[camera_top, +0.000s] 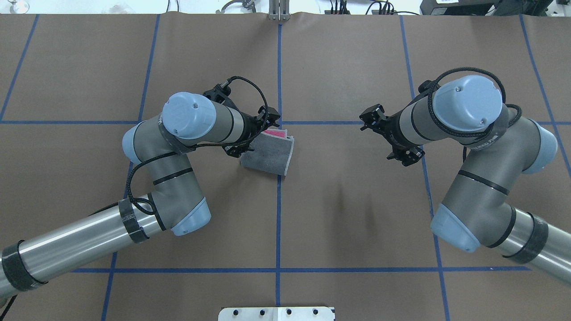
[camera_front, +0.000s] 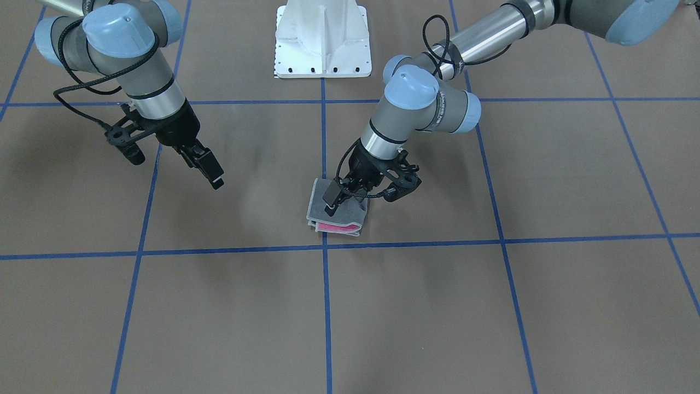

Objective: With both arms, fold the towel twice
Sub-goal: 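Lower the folded end onto the stack and open the left gripper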

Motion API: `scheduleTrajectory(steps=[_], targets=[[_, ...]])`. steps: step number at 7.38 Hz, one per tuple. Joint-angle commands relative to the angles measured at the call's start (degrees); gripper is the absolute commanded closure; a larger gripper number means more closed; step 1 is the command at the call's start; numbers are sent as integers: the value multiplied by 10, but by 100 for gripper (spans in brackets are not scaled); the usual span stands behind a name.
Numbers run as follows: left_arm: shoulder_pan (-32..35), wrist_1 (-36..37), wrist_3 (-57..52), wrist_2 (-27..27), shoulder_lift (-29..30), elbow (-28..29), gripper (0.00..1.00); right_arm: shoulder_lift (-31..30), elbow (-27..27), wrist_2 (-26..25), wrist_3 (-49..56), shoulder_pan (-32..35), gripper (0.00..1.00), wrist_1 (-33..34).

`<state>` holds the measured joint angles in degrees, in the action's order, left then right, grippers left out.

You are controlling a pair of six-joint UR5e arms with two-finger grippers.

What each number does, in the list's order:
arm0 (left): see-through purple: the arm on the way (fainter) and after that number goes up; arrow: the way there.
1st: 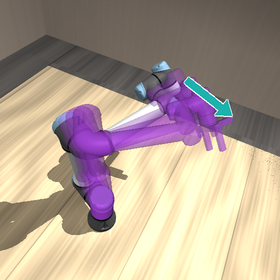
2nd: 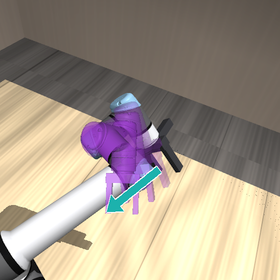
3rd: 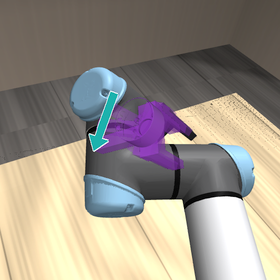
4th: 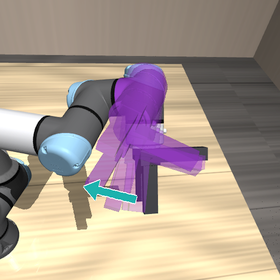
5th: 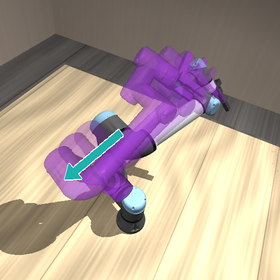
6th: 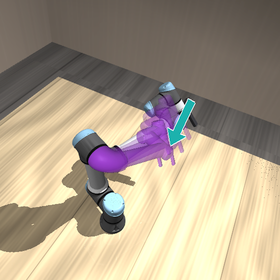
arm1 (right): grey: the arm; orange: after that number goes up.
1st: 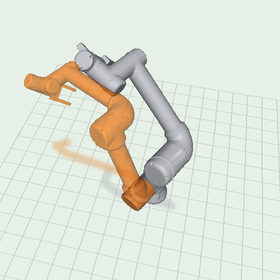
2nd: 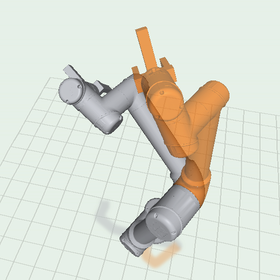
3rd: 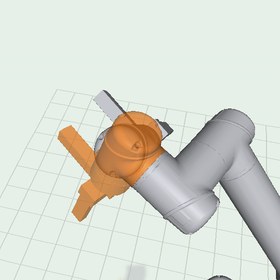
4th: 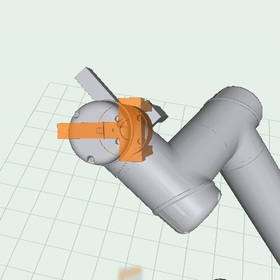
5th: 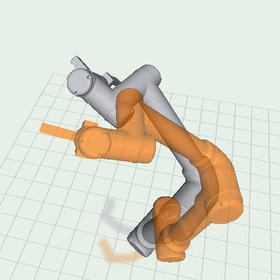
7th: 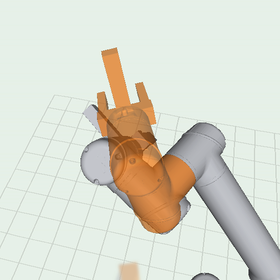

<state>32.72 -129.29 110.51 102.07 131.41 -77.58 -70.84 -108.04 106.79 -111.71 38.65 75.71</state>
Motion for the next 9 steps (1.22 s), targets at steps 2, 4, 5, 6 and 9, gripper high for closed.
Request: scheduleTrajectory(steps=[2,4,5,6,9], targets=[[11,-5,-1,-1,35,54,0,-1,0,0,0,-1,0,0],[16,-8,-15,-6,45,78,0,-2,3,-2,0,-1,0,0],[21,-11,-30,-8,50,86,0,-2,4,-2,0,-1,0,0],[23,-13,-30,-8,61,101,0,-2,5,-2,0,-2,0,-1],[23,-32,-30,-8,68,128,0,-2,17,-5,1,-2,0,-4]])
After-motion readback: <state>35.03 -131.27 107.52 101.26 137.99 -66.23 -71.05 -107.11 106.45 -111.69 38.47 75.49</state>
